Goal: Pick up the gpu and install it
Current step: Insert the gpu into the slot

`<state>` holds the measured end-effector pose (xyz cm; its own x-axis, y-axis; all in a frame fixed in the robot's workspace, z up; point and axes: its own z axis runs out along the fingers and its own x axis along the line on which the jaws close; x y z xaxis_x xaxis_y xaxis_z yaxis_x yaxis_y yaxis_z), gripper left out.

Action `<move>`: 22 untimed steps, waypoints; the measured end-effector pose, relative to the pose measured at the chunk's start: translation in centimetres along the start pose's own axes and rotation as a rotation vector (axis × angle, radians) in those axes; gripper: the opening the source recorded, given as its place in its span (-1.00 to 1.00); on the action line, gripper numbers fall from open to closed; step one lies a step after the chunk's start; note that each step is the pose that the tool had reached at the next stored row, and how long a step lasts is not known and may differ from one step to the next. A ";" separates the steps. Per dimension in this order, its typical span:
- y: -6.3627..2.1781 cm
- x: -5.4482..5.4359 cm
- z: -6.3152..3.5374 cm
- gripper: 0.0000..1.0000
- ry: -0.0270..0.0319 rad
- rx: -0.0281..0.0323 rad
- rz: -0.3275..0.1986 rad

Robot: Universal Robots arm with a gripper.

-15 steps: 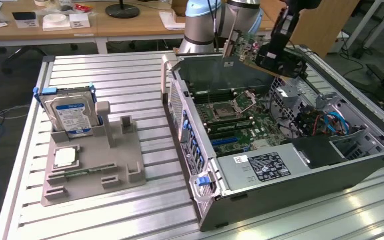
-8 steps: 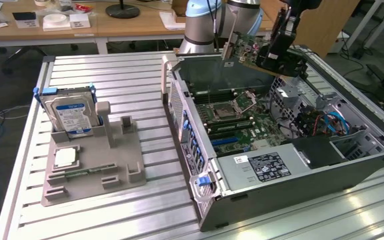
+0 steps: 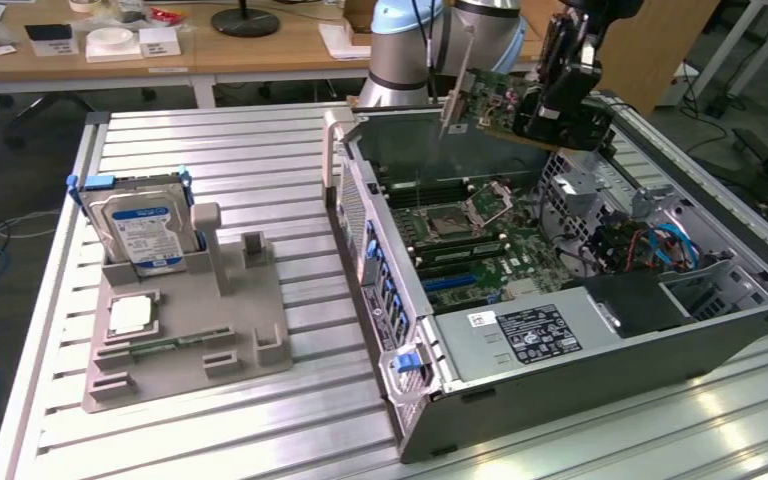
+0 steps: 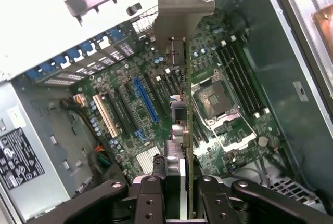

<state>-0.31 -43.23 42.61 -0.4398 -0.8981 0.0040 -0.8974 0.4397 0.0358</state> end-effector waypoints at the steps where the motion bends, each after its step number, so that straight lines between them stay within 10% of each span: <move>1: 0.00 0.0 0.00 -0.44 0.0006 0.0000 -0.017; 14: -0.10 -0.1 0.05 -0.44 0.0023 0.0030 -0.146; 19: -0.10 -0.1 0.19 -0.44 -0.0104 0.0354 -0.151; 22: -0.12 0.0 0.24 -0.44 -0.0140 0.0439 -0.151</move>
<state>-0.19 -43.25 42.36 -0.2996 -0.9540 -0.0120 -0.9540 0.2997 -0.0088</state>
